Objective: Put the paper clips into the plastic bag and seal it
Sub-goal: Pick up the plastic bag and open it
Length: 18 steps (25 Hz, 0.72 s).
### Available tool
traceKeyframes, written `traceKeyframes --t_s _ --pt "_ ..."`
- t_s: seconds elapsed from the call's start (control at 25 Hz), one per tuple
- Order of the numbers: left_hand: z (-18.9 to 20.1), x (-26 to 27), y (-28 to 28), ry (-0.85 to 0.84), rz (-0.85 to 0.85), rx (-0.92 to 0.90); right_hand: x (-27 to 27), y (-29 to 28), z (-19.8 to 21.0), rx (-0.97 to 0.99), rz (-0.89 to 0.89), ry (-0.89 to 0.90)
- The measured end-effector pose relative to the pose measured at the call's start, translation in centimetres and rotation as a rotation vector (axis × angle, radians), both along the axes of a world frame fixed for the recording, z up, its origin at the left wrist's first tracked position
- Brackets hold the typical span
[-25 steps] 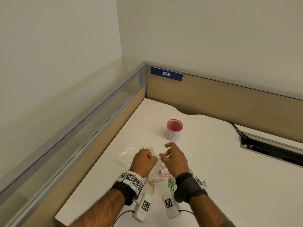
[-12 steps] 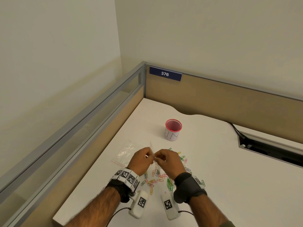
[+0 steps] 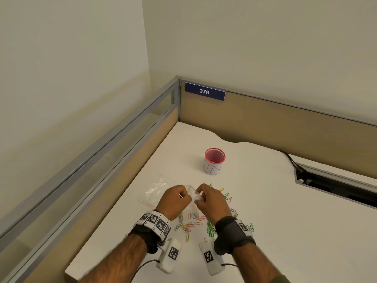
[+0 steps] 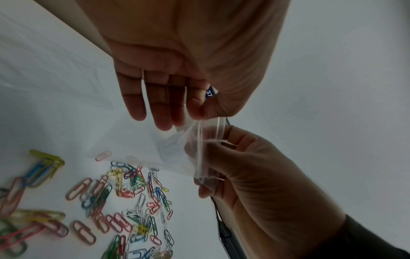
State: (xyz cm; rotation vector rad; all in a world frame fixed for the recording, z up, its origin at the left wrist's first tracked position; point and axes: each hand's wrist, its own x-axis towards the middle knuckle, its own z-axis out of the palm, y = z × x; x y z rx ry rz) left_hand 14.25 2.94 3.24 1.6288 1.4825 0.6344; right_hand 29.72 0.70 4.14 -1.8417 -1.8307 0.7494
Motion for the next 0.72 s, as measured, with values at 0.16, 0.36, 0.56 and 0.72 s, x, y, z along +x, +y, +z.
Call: traceKeyframes --t_s 0.16,0.36,0.56,0.72 --pt "-0.6 -1.6 -0.5 -0.074 -0.042 0.155 0.7 0.4 0.0 0.027 -0.14 0.063" --pt "-2.6 -1.8 -0.7 0.235 -0.248 0.293 0.2 0.0 1.6 -0.09 -0.022 0.275" --pt "-2.9 -1.3 -0.2 0.264 -0.185 0.475 0.3 -0.3 1.8 -0.111 -0.027 0.307" --pt "-2.7 -1.5 0.1 0.271 -0.099 0.402 0.3 -0.7 2.7 0.067 -0.129 0.186"
